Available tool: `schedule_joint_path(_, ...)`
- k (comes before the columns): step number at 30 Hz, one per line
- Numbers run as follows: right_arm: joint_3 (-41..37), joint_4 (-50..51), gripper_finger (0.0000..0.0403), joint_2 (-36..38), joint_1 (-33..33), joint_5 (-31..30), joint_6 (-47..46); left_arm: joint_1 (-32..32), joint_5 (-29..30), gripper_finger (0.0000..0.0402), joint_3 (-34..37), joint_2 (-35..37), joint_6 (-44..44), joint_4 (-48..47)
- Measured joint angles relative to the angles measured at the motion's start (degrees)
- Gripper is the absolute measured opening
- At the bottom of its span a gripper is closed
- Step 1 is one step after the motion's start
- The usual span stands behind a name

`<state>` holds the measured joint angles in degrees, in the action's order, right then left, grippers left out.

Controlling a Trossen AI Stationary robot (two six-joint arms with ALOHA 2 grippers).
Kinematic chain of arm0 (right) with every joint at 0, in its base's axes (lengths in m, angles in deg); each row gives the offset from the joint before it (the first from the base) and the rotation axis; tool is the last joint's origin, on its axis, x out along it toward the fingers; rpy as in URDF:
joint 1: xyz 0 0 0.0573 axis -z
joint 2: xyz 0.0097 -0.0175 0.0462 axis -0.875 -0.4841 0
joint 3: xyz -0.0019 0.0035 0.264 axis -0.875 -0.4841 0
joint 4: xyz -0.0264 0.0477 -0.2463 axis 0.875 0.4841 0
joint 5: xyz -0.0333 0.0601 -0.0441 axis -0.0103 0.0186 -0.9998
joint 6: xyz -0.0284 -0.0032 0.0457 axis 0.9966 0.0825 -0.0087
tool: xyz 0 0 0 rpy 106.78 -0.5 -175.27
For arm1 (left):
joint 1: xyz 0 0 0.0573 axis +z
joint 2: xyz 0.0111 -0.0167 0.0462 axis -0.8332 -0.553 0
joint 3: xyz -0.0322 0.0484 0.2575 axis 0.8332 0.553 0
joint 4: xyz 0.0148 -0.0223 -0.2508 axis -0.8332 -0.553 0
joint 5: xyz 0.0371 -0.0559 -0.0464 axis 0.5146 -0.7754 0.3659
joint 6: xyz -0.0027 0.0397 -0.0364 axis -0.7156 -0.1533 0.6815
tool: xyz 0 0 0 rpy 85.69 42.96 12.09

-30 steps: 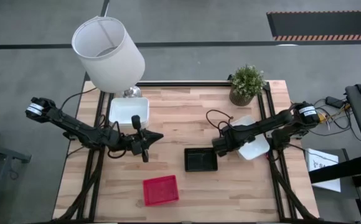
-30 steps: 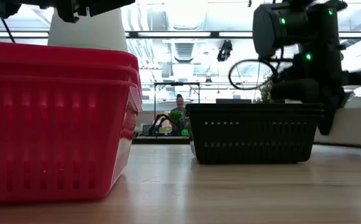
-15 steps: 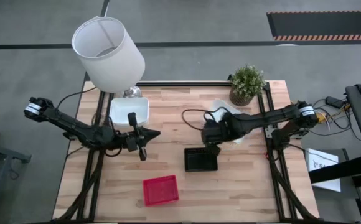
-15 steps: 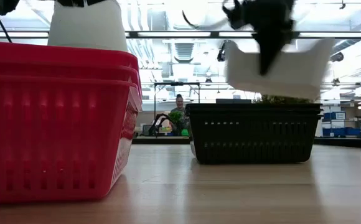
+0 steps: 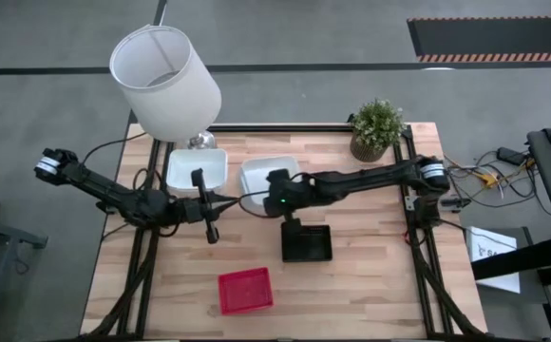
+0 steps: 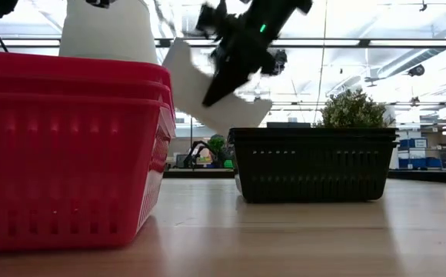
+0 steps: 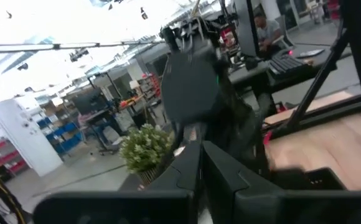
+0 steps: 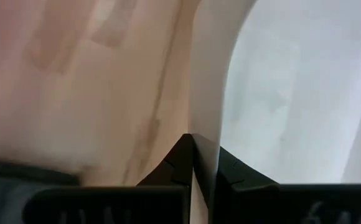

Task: Stack baskets by color
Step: Stack the white bin on top of the top white bins

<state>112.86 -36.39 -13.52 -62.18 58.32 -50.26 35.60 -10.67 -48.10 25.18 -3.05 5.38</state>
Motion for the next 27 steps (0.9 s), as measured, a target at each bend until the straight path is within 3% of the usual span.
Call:
schedule_joint_path(7, 1.1, -0.4, 0.0008, -5.5, 2.0, 0.0, 2.7, -0.7, -0.2, 0.0, 0.0, -0.3, 1.6, -0.9)
schedule_joint_path(27, 1.2, 1.6, 0.0009, -8.1, 2.7, 0.2, 3.5, -2.9, -0.2, 0.0, -0.2, 1.7, 3.5, -2.1)
